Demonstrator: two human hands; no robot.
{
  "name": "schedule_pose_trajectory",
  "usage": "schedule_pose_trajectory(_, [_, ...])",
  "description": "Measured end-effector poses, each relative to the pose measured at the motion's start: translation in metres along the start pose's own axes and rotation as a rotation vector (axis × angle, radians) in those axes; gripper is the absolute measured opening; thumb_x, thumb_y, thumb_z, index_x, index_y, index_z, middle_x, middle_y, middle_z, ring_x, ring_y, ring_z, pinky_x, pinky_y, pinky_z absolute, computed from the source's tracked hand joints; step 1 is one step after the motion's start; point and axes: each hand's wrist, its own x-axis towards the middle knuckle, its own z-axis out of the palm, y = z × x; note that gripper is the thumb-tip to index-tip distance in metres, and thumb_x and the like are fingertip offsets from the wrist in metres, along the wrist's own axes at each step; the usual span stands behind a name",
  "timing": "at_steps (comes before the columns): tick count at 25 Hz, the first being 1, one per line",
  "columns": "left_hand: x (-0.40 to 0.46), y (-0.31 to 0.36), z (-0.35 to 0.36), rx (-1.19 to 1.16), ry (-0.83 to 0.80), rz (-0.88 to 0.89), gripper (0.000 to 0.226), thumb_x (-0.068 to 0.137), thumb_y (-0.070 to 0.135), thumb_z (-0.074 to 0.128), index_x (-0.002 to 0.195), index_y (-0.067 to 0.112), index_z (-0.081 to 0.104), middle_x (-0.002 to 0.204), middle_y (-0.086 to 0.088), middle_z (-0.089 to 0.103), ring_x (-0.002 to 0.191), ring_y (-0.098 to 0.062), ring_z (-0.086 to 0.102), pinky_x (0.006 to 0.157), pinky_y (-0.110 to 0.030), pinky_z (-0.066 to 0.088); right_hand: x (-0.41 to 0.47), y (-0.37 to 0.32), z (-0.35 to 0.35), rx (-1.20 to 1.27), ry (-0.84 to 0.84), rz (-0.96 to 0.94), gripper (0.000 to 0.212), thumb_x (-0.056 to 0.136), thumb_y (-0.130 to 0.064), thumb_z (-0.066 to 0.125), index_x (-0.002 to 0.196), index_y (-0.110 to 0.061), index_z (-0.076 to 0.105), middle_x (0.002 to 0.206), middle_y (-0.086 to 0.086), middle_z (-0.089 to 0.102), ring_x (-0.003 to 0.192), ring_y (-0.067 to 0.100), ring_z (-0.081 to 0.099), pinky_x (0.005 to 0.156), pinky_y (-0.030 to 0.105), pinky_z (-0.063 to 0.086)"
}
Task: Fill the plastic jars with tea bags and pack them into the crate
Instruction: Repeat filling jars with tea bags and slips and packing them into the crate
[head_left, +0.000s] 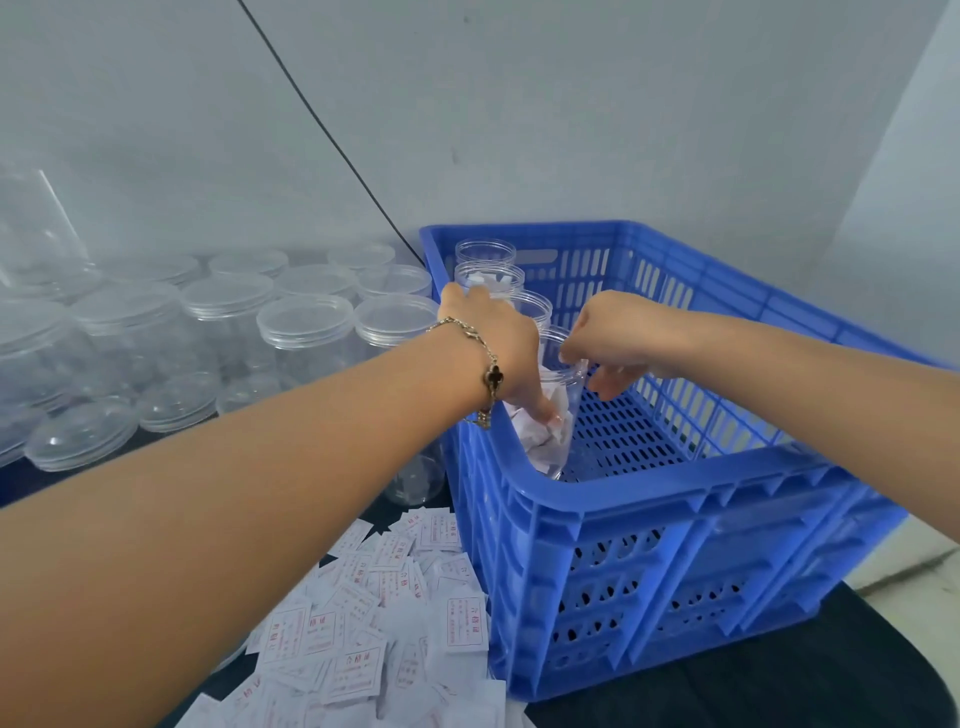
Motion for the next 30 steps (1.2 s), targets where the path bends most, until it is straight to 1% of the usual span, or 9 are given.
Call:
schedule_pose_trajectory(3, [-0.007, 0.0, -0.006, -0.004, -0.028, 0.022, 0.063, 0.066, 0.084, 0.052, 0.063, 0.022, 0.038, 0.07, 0.003, 0.038, 0.091, -0.021, 0.034, 0.093, -0.04, 0.032, -0.005, 0.003, -0.001, -0.032, -0.016, 0.016, 0.04, 0.094, -0.033, 0.054, 0.12, -0.002, 0.05, 0.104, 0.011, 0.057, 0.078, 0.026, 0.069, 0.066, 0.035, 0.059])
schedule_pose_trajectory(6, [-0.015, -0.002, -0.014, -0.11, -0.017, 0.039, 0.062, 0.068, 0.079, 0.058, 0.062, 0.019, 0.043, 0.066, 0.004, 0.045, 0.073, -0.017, 0.045, 0.072, -0.03, 0.04, -0.014, 0.004, -0.006, 0.037, -0.006, 0.032, 0.05, 0.096, -0.037, 0.051, 0.13, -0.002, 0.044, 0.113, 0.013, 0.056, 0.08, 0.027, 0.066, 0.065, 0.035, 0.059])
schedule_pose_trajectory(10, [-0.031, -0.017, -0.024, -0.288, 0.076, 0.072, 0.056, 0.08, 0.06, 0.063, 0.057, 0.014, 0.04, 0.058, 0.002, 0.042, 0.052, -0.012, 0.037, 0.047, -0.026, 0.029, -0.036, -0.01, -0.013, -0.157, 0.137, -0.097, 0.029, 0.093, -0.028, 0.052, 0.082, -0.002, 0.057, 0.077, 0.011, 0.059, 0.075, 0.029, 0.062, 0.063, 0.033, 0.052])
schedule_pose_trajectory(14, [-0.057, -0.059, -0.042, -0.351, 0.192, 0.0, 0.046, 0.083, 0.049, 0.065, 0.058, 0.017, 0.042, 0.061, 0.002, 0.043, 0.056, -0.012, 0.04, 0.049, -0.027, 0.028, -0.059, -0.055, -0.015, -0.183, 0.386, -0.392, 0.024, 0.085, -0.018, 0.056, 0.104, -0.007, 0.063, 0.108, 0.01, 0.066, 0.104, 0.028, 0.058, 0.088, 0.038, 0.047])
schedule_pose_trajectory(19, [-0.1, -0.144, -0.041, -0.393, 0.237, -0.195, 0.036, 0.083, 0.047, 0.066, 0.091, 0.012, 0.065, 0.09, -0.004, 0.062, 0.084, -0.024, 0.055, 0.069, -0.028, 0.039, -0.073, -0.143, 0.008, -0.133, 0.352, -0.699, 0.019, 0.083, -0.014, 0.057, 0.1, -0.016, 0.066, 0.106, 0.002, 0.065, 0.101, 0.022, 0.059, 0.09, 0.035, 0.047])
schedule_pose_trajectory(21, [-0.121, -0.184, -0.029, -0.377, 0.221, -0.291, 0.037, 0.084, 0.046, 0.066, 0.081, 0.009, 0.061, 0.084, -0.004, 0.06, 0.082, -0.024, 0.054, 0.067, -0.029, 0.038, -0.075, -0.182, 0.026, -0.155, 0.348, -0.786, 0.021, 0.085, -0.015, 0.057, 0.103, -0.016, 0.066, 0.109, 0.003, 0.065, 0.103, 0.023, 0.058, 0.09, 0.035, 0.047])
schedule_pose_trajectory(24, [-0.153, -0.248, -0.008, -0.362, 0.193, -0.456, 0.043, 0.085, 0.047, 0.065, 0.066, 0.01, 0.053, 0.072, -0.005, 0.054, 0.071, -0.022, 0.049, 0.063, -0.028, 0.034, -0.073, -0.234, 0.054, -0.157, 0.317, -0.847, 0.019, 0.085, -0.014, 0.055, 0.101, -0.016, 0.067, 0.108, 0.004, 0.065, 0.102, 0.024, 0.058, 0.087, 0.031, 0.047])
schedule_pose_trajectory(28, [-0.187, -0.322, 0.04, -0.492, 0.221, -0.645, 0.044, 0.086, 0.044, 0.065, 0.102, 0.003, 0.067, 0.105, -0.012, 0.065, 0.088, -0.027, 0.055, 0.073, -0.029, 0.04, -0.06, -0.287, 0.092, -0.128, 0.219, -0.83, 0.018, 0.086, -0.012, 0.054, 0.097, -0.014, 0.068, 0.105, 0.004, 0.066, 0.098, 0.023, 0.06, 0.08, 0.027, 0.046])
schedule_pose_trajectory(30, [-0.19, -0.344, 0.064, -0.584, 0.244, -0.708, 0.045, 0.086, 0.043, 0.065, 0.107, 0.002, 0.066, 0.112, -0.013, 0.065, 0.089, -0.027, 0.056, 0.072, -0.028, 0.041, -0.045, -0.308, 0.11, -0.126, 0.18, -0.802, 0.018, 0.085, -0.012, 0.054, 0.096, -0.01, 0.068, 0.107, 0.006, 0.066, 0.099, 0.025, 0.061, 0.082, 0.029, 0.049])
